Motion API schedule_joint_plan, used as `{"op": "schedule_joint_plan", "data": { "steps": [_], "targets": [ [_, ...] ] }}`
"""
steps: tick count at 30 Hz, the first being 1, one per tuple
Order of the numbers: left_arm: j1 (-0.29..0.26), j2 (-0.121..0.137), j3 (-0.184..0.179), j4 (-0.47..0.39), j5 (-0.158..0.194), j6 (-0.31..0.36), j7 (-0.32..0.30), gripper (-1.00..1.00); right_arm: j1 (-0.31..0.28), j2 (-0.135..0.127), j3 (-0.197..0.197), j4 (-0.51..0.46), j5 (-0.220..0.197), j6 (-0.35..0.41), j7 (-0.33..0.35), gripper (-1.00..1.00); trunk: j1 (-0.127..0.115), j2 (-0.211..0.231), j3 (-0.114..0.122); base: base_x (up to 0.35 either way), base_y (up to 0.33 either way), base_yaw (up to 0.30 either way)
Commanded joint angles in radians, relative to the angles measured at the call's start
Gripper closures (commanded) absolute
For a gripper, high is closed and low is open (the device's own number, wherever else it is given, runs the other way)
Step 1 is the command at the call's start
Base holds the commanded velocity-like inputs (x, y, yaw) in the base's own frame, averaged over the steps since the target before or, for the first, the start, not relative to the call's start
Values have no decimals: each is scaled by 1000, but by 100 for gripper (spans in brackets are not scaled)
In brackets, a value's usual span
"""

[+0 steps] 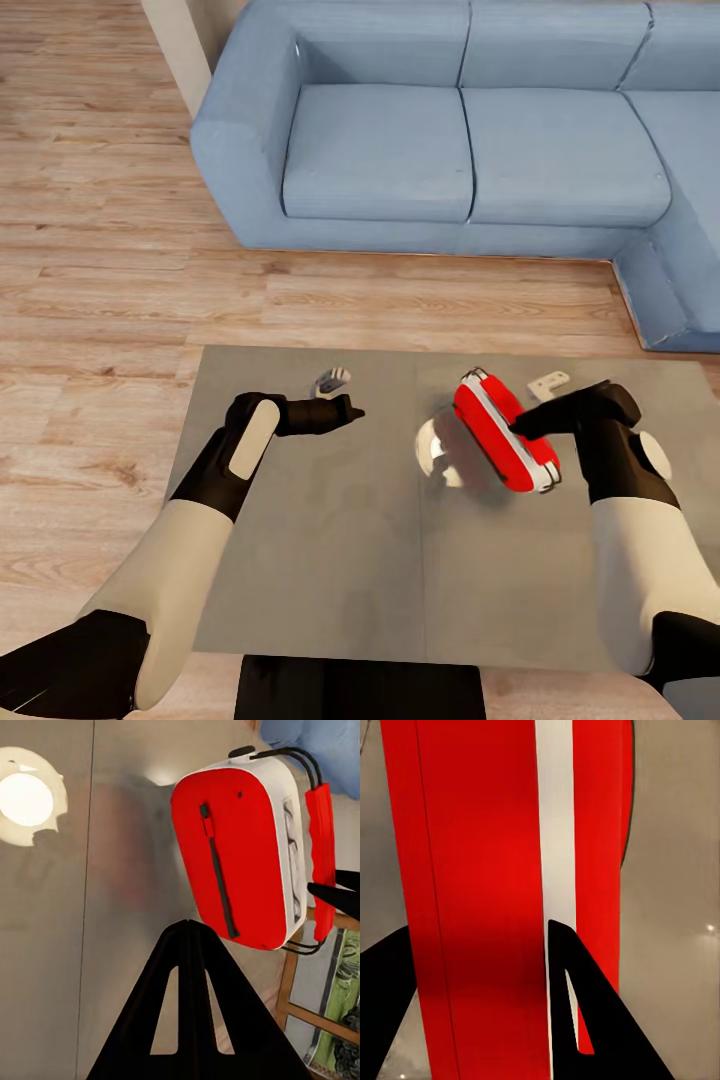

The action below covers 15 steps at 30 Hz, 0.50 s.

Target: Turn on the radio receiver that's on the table in the living room.

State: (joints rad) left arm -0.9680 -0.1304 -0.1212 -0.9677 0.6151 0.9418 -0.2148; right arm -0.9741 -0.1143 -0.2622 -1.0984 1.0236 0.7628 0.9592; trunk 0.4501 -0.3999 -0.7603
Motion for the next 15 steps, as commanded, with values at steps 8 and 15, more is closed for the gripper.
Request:
{"op": "schedule_joint_plan", "data": {
  "steps": [8, 15],
  "targets": [
    [0, 0, 0, 0, 0, 0, 0, 100, 0, -2, 0, 0, -50, -14, -3, 100, 0, 0, 0, 0, 0, 0],
    [0, 0, 0, 0, 0, 0, 0, 100, 0, 0, 0, 22, -55, -42, -55, 100, 0, 0, 0, 0, 0, 0]
  ]
}}
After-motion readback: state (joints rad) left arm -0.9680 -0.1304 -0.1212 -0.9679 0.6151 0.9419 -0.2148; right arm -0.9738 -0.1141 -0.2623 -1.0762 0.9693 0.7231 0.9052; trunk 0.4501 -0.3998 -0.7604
